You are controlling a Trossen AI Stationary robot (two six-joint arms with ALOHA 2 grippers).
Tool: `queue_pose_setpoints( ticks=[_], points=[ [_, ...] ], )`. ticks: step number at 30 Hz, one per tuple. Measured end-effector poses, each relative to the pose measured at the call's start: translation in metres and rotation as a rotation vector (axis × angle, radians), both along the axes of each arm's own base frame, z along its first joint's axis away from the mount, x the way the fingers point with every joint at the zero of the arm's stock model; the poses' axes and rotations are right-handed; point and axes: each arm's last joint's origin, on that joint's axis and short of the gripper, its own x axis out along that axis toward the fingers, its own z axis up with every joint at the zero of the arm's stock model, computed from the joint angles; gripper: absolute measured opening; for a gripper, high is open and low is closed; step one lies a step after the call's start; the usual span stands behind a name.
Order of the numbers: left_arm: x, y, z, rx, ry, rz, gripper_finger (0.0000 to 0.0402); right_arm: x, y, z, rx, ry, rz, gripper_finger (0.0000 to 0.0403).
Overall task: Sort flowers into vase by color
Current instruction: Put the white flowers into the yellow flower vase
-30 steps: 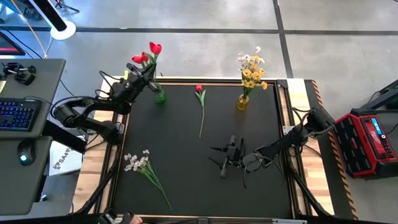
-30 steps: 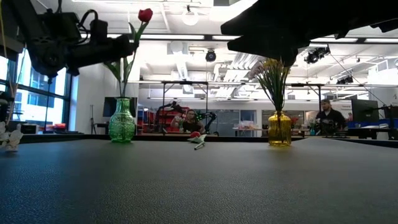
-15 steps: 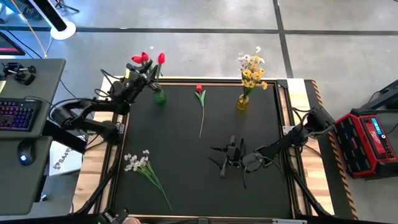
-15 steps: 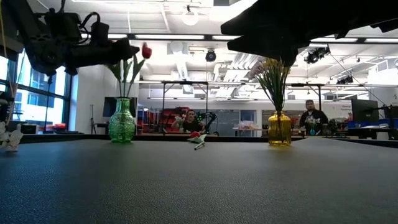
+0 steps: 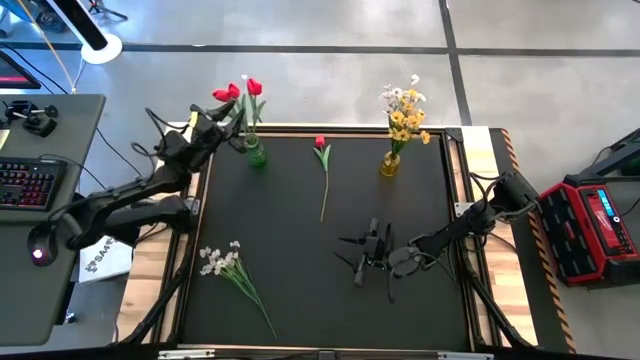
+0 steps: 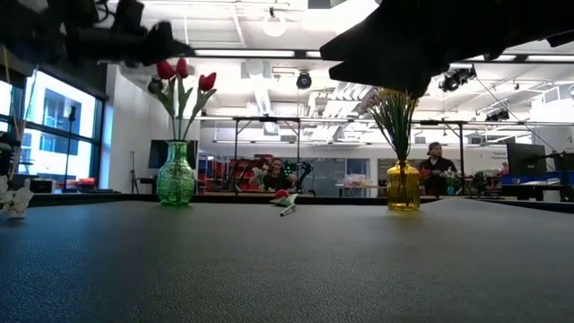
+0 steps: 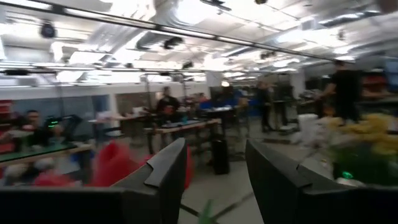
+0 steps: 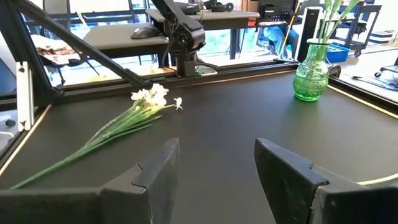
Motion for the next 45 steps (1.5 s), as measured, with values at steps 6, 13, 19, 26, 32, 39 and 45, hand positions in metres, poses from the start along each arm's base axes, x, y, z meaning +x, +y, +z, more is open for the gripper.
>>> queue_pose_setpoints(
  ticks=[6, 13, 19, 26, 32, 39, 45],
  points=[
    [0.020, -0.024, 0.039, 0.000, 0.086, -0.134, 0.0154, 0.000, -0.001, 0.000, -0.002, 0.010, -0.003, 0.0197],
    [0.049, -0.062, 0.076, -0.033, 0.284, -0.125, 0.0130, -0.009, -0.021, 0.008, 0.071, 0.126, -0.066, 0.0197],
    [0.089, -0.111, 0.074, -0.077, 0.512, 0.047, 0.0101, -0.009, -0.037, 0.005, 0.044, 0.222, -0.085, 0.0197],
    [0.121, -0.199, 0.043, -0.093, 0.640, 0.062, 0.0075, -0.010, -0.039, 0.002, -0.092, 0.298, -0.042, 0.0197],
    [0.139, -0.264, 0.035, -0.359, 0.580, -0.321, 0.0074, -0.010, -0.039, 0.002, -0.228, 0.343, 0.000, 0.0197],
    [0.148, -0.291, 0.018, -1.035, 0.735, -0.436, 0.0074, -0.011, -0.045, -0.002, -0.352, 0.428, 0.021, 0.0197],
    [0.143, -0.305, -0.014, -1.522, 0.718, -0.177, 0.0079, -0.010, -0.056, -0.006, -0.381, 0.491, -0.002, 0.0197]
  ],
)
